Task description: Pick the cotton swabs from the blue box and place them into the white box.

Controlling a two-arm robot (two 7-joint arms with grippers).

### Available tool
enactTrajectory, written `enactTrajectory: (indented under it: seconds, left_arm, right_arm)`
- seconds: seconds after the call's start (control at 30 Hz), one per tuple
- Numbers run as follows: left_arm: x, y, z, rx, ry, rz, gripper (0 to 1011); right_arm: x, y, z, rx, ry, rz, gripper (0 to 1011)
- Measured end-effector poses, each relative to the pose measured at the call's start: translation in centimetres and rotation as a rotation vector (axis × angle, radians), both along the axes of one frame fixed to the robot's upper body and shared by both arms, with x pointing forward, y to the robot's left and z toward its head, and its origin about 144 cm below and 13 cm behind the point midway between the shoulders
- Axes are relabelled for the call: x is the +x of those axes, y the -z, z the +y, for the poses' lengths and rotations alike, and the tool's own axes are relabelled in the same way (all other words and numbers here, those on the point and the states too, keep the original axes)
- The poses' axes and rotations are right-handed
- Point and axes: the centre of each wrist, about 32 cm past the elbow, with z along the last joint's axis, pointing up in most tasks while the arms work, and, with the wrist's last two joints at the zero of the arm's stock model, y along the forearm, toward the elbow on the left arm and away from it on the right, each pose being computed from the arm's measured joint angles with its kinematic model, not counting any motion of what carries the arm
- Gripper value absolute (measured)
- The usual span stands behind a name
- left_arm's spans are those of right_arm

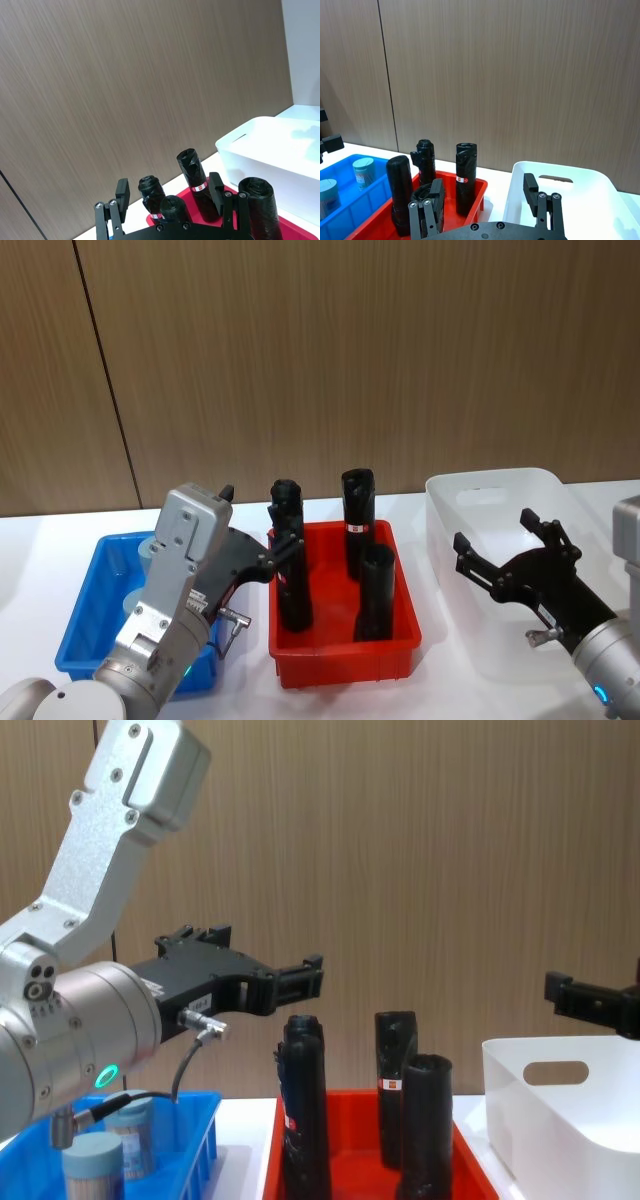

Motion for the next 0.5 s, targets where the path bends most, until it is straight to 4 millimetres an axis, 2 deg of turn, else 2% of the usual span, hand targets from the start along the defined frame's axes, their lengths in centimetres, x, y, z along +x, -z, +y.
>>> enactTrajectory:
  seconds: [0.5]
  left_arm:
    - [0.0,0.0,0.0,0.0,0.0,0.0,1004]
  right_arm:
    - [0.0,0.0,0.0,0.0,0.0,0.0,1002]
